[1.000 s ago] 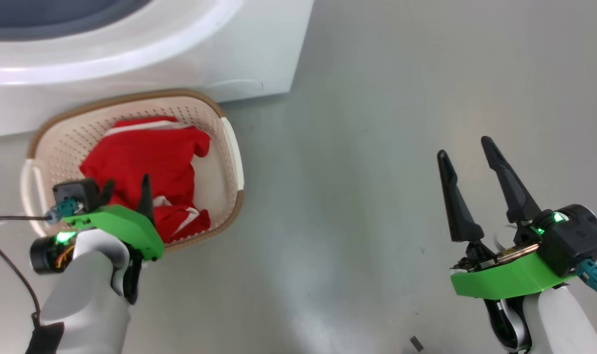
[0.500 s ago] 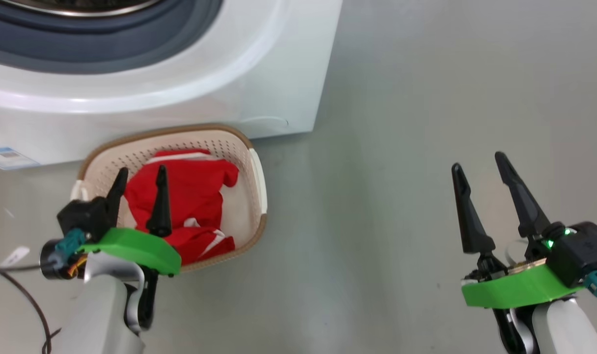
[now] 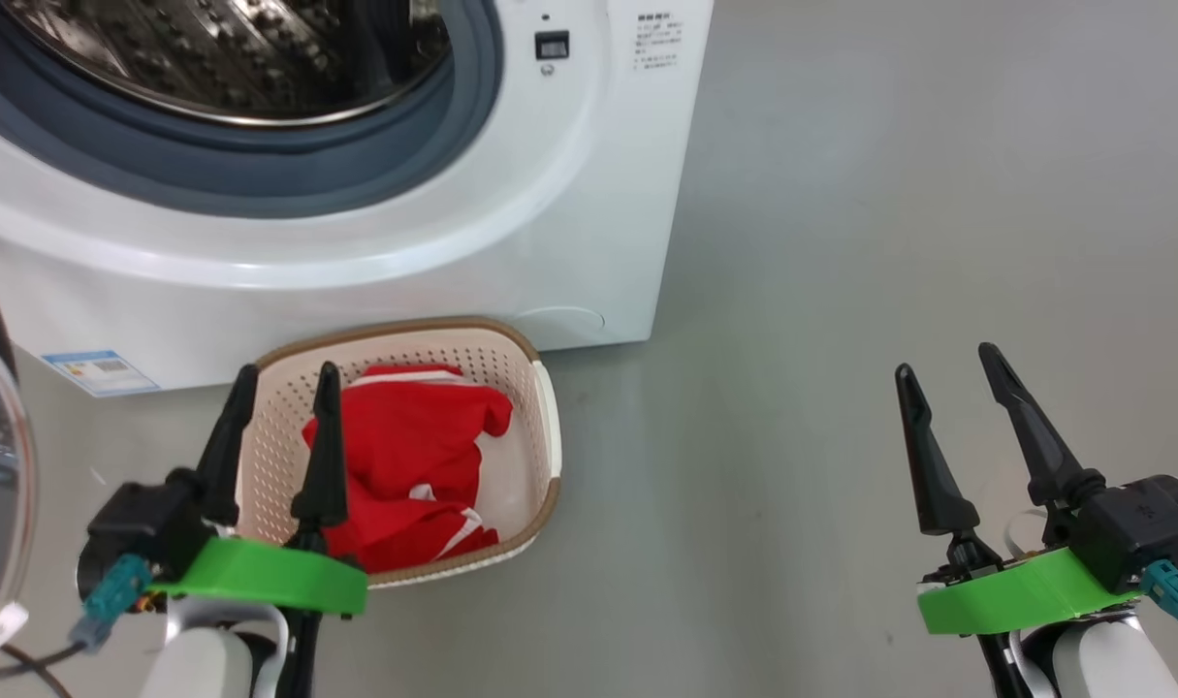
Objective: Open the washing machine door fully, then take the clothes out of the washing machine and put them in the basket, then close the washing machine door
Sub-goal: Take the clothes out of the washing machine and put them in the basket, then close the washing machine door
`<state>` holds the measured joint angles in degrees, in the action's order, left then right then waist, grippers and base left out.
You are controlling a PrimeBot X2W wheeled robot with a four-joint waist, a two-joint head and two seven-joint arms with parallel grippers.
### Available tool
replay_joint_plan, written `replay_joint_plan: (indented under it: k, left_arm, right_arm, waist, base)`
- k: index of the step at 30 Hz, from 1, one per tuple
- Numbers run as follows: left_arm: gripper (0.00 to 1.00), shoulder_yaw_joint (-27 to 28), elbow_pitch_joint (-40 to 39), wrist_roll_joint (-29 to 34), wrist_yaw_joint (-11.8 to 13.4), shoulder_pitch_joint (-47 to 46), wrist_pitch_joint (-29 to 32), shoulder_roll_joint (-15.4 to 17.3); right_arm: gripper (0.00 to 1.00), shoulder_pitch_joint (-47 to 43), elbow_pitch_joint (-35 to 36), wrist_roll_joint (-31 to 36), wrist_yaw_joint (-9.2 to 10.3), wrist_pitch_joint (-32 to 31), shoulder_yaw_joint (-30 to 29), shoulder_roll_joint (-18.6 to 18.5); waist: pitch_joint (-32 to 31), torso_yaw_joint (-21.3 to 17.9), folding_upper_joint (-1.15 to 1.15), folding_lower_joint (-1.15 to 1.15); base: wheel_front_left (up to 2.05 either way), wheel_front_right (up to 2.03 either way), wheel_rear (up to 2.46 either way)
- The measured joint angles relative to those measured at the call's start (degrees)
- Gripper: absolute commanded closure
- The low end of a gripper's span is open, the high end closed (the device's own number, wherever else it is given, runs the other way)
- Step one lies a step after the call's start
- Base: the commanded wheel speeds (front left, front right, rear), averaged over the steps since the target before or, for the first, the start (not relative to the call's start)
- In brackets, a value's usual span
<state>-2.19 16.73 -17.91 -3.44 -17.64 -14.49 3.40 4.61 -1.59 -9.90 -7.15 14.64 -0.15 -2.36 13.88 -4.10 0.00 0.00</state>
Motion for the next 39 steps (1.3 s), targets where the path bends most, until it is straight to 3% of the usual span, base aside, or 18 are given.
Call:
replay_joint_plan:
  k: [13,22,39]
  left_arm:
    - [0.0,2.1,-10.4,5.0,0.0,8.5,-0.1,-0.5]
    - [0.0,3.8,-15.1,7.1,1.3,15.3,-0.1,-0.4]
    - [0.0,4.7,-17.6,8.0,1.7,23.6,-0.1,-0.3]
  right_arm:
    - [0.0,-2.2,-0.5,0.9,0.01,0.0,-1.2,0.0]
    - [0.0,-5.5,-0.5,1.5,0.0,0.0,-2.7,0.1]
    - [0.0,-11.8,1.5,1.6,0.0,0.0,-4.7,0.3]
  waist:
    - [-6.0,1.5,0.0,0.0]
    - [-10.0,2.4,0.0,0.0]
    - [-14.3,3.4,0.0,0.0]
  base:
    - [0.0,0.0,0.0]
    - [0.0,0.0,0.0]
    - [0.0,0.0,0.0]
